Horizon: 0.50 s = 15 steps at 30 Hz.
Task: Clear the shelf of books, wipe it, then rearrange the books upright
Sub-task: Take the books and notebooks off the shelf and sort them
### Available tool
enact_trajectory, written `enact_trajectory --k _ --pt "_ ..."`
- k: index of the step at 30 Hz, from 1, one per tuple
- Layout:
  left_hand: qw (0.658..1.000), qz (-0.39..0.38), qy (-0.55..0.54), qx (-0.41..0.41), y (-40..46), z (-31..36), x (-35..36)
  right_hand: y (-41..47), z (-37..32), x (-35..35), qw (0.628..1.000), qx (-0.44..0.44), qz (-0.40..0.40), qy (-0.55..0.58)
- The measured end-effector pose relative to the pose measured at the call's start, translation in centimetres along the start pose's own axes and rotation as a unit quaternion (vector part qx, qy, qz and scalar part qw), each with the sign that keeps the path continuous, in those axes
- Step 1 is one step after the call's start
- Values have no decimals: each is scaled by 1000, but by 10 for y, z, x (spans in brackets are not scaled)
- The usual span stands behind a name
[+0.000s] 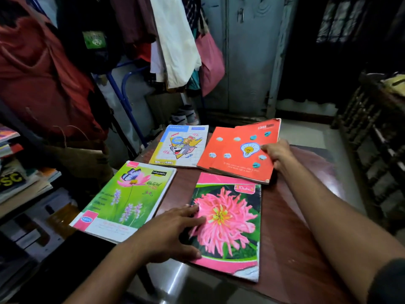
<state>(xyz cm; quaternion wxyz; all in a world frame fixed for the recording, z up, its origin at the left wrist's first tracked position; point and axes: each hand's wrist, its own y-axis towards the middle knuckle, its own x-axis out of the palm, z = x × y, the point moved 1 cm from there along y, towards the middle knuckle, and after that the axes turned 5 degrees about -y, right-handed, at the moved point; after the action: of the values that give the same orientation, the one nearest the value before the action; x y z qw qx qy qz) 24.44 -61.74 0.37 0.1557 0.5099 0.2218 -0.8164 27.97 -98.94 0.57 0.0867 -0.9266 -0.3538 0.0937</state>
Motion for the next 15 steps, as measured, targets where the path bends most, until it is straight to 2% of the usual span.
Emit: enact_trajectory --k 5,8,11,14,15 --pt "1000 -13 15 -6 5 2 -1 4 3 -72 997 -5 50 -66" --pt "1000 -21 18 -8 9 2 1 29 32 -131 978 -13 109 -176" --pt "999 -36 12 -13 10 -2 -1 12 34 -149 924 -50 162 -343" --pt "998 -51 11 -17 12 -9 -3 -6 28 -134 819 -100 176 -537" --pt "998 -54 10 -20 12 -13 -5 -9 25 -124 797 -131 153 -569"
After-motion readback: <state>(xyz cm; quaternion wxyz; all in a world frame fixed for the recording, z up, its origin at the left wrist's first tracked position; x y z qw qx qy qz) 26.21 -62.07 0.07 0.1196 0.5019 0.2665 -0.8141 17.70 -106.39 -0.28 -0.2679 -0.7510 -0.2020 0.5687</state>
